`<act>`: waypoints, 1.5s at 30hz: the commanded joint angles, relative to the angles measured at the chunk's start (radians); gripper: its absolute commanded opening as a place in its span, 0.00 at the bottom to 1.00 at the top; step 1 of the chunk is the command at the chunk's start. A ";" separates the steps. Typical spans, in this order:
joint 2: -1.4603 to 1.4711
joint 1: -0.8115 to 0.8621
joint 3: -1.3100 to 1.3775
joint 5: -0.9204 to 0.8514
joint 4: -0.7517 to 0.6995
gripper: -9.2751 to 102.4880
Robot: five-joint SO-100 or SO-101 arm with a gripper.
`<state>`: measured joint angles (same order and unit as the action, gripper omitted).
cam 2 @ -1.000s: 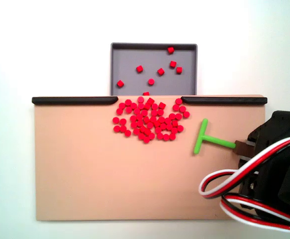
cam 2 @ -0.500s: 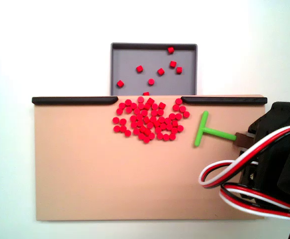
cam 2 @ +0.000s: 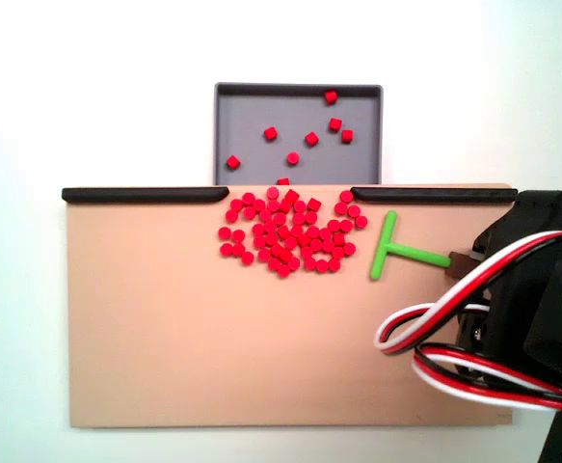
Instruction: Push granules from right to the grey container
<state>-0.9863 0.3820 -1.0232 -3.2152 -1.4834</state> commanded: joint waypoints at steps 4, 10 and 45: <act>-0.009 -0.012 0.035 -0.236 0.003 0.08; -0.008 -0.015 0.037 -0.235 0.003 0.08; 0.008 -0.046 0.051 -0.166 -0.009 0.08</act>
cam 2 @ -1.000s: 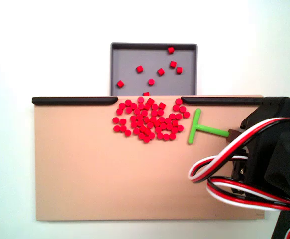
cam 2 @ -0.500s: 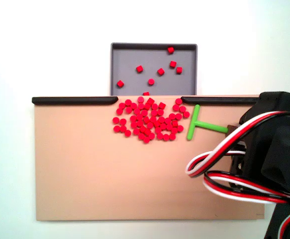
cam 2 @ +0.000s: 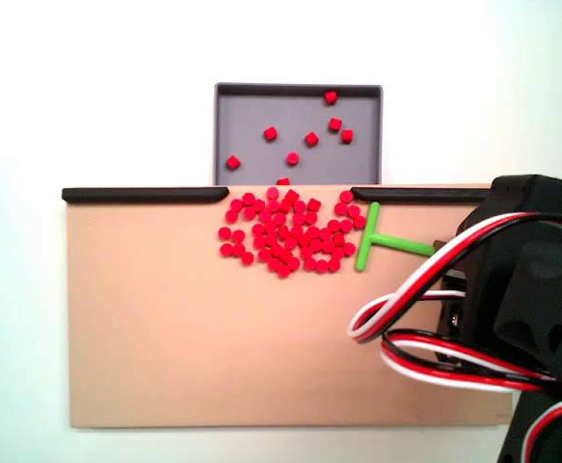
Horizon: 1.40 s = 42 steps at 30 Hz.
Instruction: Push granules from right to the grey container
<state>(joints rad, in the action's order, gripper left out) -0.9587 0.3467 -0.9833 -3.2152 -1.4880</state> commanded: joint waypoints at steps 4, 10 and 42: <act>-0.020 -0.017 0.011 -0.150 -0.005 0.08; -0.021 -0.021 0.011 -0.144 -0.006 0.08; -0.028 -0.043 0.009 -0.097 -0.009 0.08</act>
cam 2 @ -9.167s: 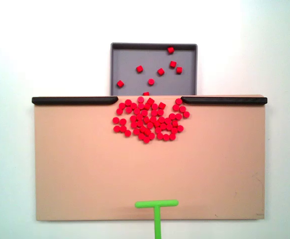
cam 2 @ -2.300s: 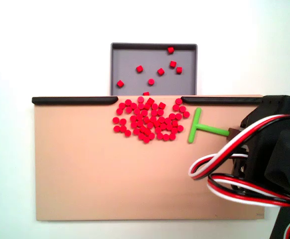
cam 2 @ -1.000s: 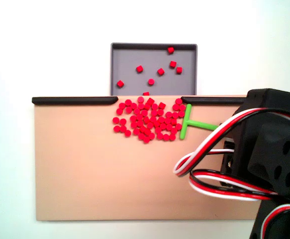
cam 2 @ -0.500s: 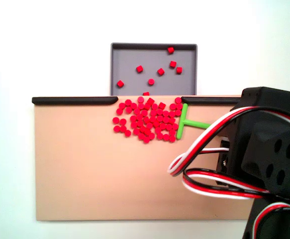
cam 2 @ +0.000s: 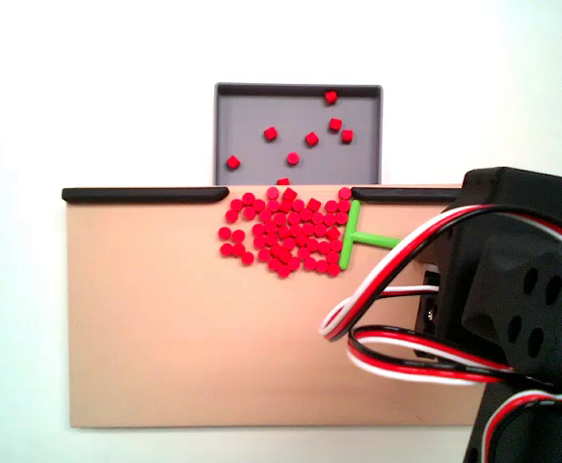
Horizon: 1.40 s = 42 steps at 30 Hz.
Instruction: Push granules from right to the grey container
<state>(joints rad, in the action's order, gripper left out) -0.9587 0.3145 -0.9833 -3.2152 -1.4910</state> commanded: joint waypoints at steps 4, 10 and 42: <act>-0.028 -0.014 0.009 -0.089 -0.006 0.08; -0.029 -0.017 0.009 -0.081 -0.006 0.08; -0.029 -0.018 0.012 -0.009 -0.005 0.08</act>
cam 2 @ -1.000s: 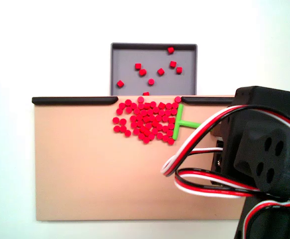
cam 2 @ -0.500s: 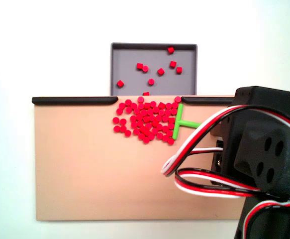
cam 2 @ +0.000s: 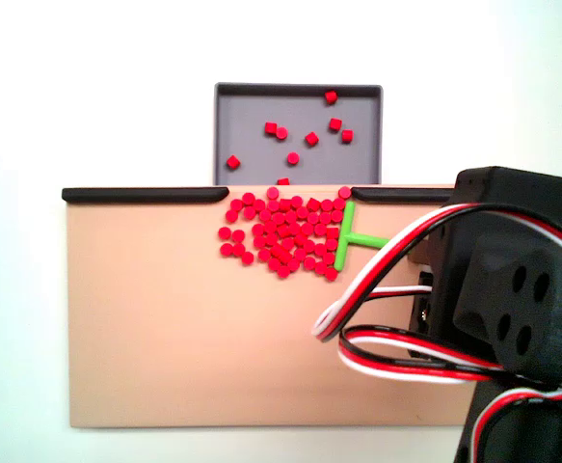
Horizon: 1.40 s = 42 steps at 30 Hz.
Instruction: Push granules from right to the grey container
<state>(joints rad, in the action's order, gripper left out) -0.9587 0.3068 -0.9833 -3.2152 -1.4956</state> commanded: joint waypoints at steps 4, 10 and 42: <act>-0.026 -0.011 0.015 0.005 0.000 0.08; -0.020 -0.014 0.023 0.034 0.000 0.08; -0.023 -0.032 0.017 0.126 0.000 0.08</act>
<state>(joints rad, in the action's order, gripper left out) -0.9587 0.2823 -0.9833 -3.0956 -1.4956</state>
